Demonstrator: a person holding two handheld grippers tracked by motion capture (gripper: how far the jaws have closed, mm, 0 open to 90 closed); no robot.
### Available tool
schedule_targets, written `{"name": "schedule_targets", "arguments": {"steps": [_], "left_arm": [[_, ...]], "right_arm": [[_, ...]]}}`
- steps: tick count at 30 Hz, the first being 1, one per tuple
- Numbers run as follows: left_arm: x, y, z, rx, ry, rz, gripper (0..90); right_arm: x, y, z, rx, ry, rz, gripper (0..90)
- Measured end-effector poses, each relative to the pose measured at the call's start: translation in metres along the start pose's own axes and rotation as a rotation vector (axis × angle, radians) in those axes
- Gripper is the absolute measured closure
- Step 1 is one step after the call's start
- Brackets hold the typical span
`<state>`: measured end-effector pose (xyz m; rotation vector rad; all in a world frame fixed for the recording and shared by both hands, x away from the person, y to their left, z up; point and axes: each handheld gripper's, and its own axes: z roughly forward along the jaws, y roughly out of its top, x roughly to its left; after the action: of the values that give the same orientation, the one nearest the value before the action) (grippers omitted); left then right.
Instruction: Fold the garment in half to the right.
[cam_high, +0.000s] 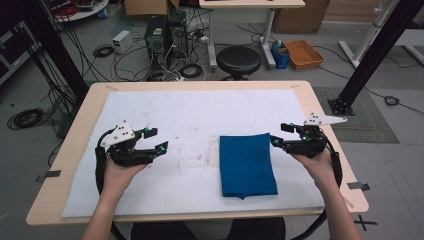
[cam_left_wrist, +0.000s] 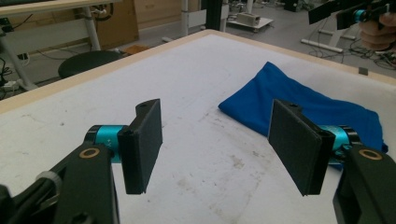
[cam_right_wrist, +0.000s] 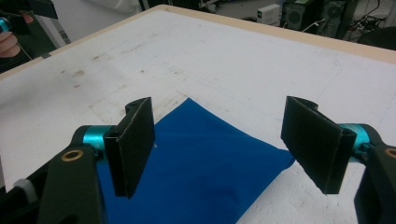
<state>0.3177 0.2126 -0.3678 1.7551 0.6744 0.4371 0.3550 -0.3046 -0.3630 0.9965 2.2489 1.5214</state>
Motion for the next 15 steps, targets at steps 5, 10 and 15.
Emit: {"name": "schedule_targets", "arguments": {"steps": [5, 10, 15], "left_arm": [[-0.0010, 0.0008, -0.0002, -0.001, -0.007, -0.007, 35.3], [-0.0005, 0.0012, -0.0014, -0.004, -0.005, -0.005, 35.4], [-0.0012, 0.0005, -0.0024, -0.013, 0.000, -0.006, 35.4]], "right_arm": [[-0.0006, -0.0012, 0.0006, 0.003, -0.008, 0.002, 25.9], [-0.0027, -0.0029, 0.0017, 0.015, -0.019, 0.007, 25.9], [-0.0031, -0.0036, 0.0014, 0.017, -0.025, 0.010, 25.8]]}}
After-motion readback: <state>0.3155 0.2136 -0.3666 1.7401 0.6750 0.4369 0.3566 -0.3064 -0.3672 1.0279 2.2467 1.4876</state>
